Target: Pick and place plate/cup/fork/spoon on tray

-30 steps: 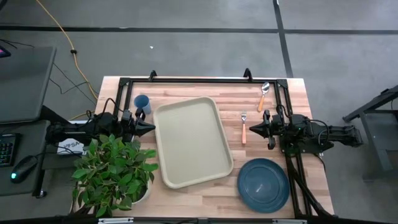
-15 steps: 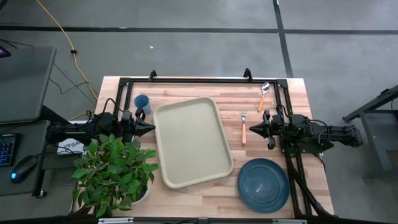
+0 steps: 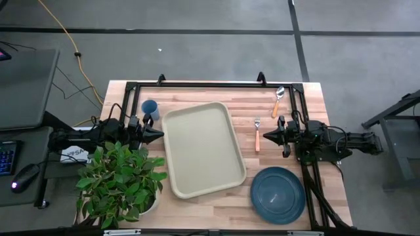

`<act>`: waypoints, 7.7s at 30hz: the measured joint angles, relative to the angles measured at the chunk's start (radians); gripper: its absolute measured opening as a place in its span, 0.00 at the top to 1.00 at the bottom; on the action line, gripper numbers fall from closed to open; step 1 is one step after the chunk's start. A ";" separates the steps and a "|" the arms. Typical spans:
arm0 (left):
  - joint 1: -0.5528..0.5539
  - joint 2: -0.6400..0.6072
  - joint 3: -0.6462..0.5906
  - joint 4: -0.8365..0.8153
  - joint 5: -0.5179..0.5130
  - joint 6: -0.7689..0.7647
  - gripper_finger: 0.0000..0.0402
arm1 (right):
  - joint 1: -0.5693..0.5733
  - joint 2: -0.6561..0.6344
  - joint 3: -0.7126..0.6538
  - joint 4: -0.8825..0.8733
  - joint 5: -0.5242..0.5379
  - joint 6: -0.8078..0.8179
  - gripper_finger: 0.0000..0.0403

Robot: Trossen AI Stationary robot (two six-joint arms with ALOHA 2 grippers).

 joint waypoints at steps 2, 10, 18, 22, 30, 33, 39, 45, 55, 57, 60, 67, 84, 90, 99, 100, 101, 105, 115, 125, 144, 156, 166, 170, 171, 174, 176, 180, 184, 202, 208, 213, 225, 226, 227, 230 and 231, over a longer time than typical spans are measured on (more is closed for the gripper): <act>0.000 0.000 0.000 0.000 0.000 0.000 1.00 | 0.000 0.000 0.000 0.000 0.000 0.000 1.00; 0.000 0.000 0.000 0.000 0.000 0.000 1.00 | 0.000 0.000 0.000 0.017 0.000 0.003 1.00; 0.000 0.000 0.000 0.000 0.000 0.000 1.00 | 0.000 -0.001 0.000 0.551 0.209 0.450 1.00; 0.000 0.000 0.000 0.000 0.000 0.000 1.00 | 0.000 0.048 0.086 0.602 0.345 0.529 1.00; 0.000 0.000 0.000 0.000 0.000 0.000 1.00 | 0.000 0.458 0.628 -0.476 -0.021 0.463 0.82; 0.000 0.000 0.000 0.000 0.000 0.000 1.00 | 0.011 0.600 0.751 -0.799 -0.150 0.440 0.70; 0.000 0.000 0.000 0.000 0.000 0.000 1.00 | 0.102 0.747 0.792 -1.162 -0.291 0.474 0.55; 0.000 0.000 0.000 0.000 0.000 0.000 1.00 | 0.258 0.761 0.638 -1.083 -0.230 0.816 0.53; 0.000 0.000 0.000 0.000 0.000 0.000 1.00 | 0.446 0.836 0.492 -0.926 -0.099 1.204 0.53; 0.000 0.000 0.000 0.000 0.000 0.000 1.00 | 0.469 0.881 0.491 -0.910 -0.097 1.220 0.53; 0.000 0.000 0.000 0.000 0.000 0.000 1.00 | 0.503 0.951 0.491 -0.848 -0.105 1.223 0.53; 0.000 0.000 0.000 0.000 0.000 0.000 1.00 | 0.551 1.117 0.491 -0.829 -0.058 1.205 0.53; 0.000 0.000 0.000 0.000 0.000 0.000 1.00 | 0.552 1.116 0.492 -0.814 -0.231 1.006 0.96; 0.000 0.000 0.000 0.000 0.000 0.000 1.00 | 0.552 0.903 0.519 -0.816 -0.443 0.894 0.99; 0.000 0.000 0.000 0.000 0.000 0.000 1.00 | 0.550 0.750 0.696 -0.794 -0.365 1.094 1.00; 0.000 0.000 0.000 0.000 0.000 0.000 1.00 | 0.547 0.766 0.716 -0.788 -0.317 1.094 1.00; 0.000 0.000 0.000 0.000 0.000 0.000 1.00 | 0.541 0.787 0.734 -0.776 -0.266 1.089 1.00; 0.000 0.000 0.000 0.000 0.000 0.000 1.00 | 0.463 0.907 0.794 -0.677 -0.091 1.037 1.00; 0.000 0.000 0.000 0.000 0.000 0.000 1.00 | 0.158 1.273 0.955 -0.459 0.201 0.926 1.00; 0.000 0.000 0.000 0.000 0.000 0.000 1.00 | -0.028 1.667 1.192 -0.517 0.169 0.890 1.00; 0.000 0.000 0.000 0.000 0.000 0.000 1.00 | -0.078 1.862 1.199 -0.466 -0.083 0.895 1.00; 0.000 0.000 0.000 0.000 0.000 0.000 1.00 | -0.070 1.862 1.199 -0.472 -0.066 0.895 0.99; 0.000 0.000 0.000 0.000 0.000 0.000 1.00 | -0.090 1.845 1.199 -0.509 -0.022 0.781 0.68; 0.000 0.000 0.000 0.000 0.000 0.000 1.00 | -0.120 1.785 1.199 -0.563 -0.007 0.712 0.59; 0.000 0.000 0.000 0.000 0.000 0.000 1.00 | -0.128 1.758 1.199 -0.591 -0.001 0.691 0.57; 0.000 0.001 0.000 0.000 0.000 0.000 1.00 | -0.130 1.658 1.198 -0.741 0.075 0.622 0.56; 0.000 0.001 0.000 0.000 0.000 0.000 1.00 | -0.112 1.582 1.182 -0.858 0.161 0.597 0.56; 0.000 0.001 0.000 0.000 0.000 0.000 1.00 | -0.075 1.416 1.044 -0.973 0.257 0.654 0.56; 0.000 0.001 0.000 0.000 0.000 0.000 1.00 | -0.050 1.214 0.821 -0.855 0.255 0.819 0.56; 0.001 0.000 0.000 0.226 -0.086 -0.054 1.00 | -0.091 1.023 0.590 -0.498 0.359 1.005 0.56; 0.002 0.020 0.008 0.401 -0.329 -0.154 1.00 | -0.117 1.023 0.591 -0.409 0.362 1.023 0.56; 0.022 0.170 0.183 0.009 -0.405 -0.227 0.94 | -0.131 1.023 0.591 -0.397 0.365 1.026 0.56; 0.276 0.787 0.815 -0.997 -0.330 -0.146 0.51 | -0.132 1.024 0.591 -0.405 0.375 0.988 0.56; 0.300 0.830 0.855 -1.071 -0.328 -0.128 0.48 | -0.132 1.024 0.591 -0.405 0.375 0.979 0.56; 0.325 0.875 0.891 -1.132 -0.330 -0.108 0.45 | -0.131 1.024 0.591 -0.404 0.375 0.971 0.56; 0.396 0.999 0.958 -1.240 -0.338 -0.076 0.41 | -0.131 1.024 0.591 -0.404 0.375 0.959 0.56; 0.419 1.035 0.964 -1.252 -0.338 -0.065 0.40 | -0.131 1.024 0.591 -0.405 0.375 0.954 0.56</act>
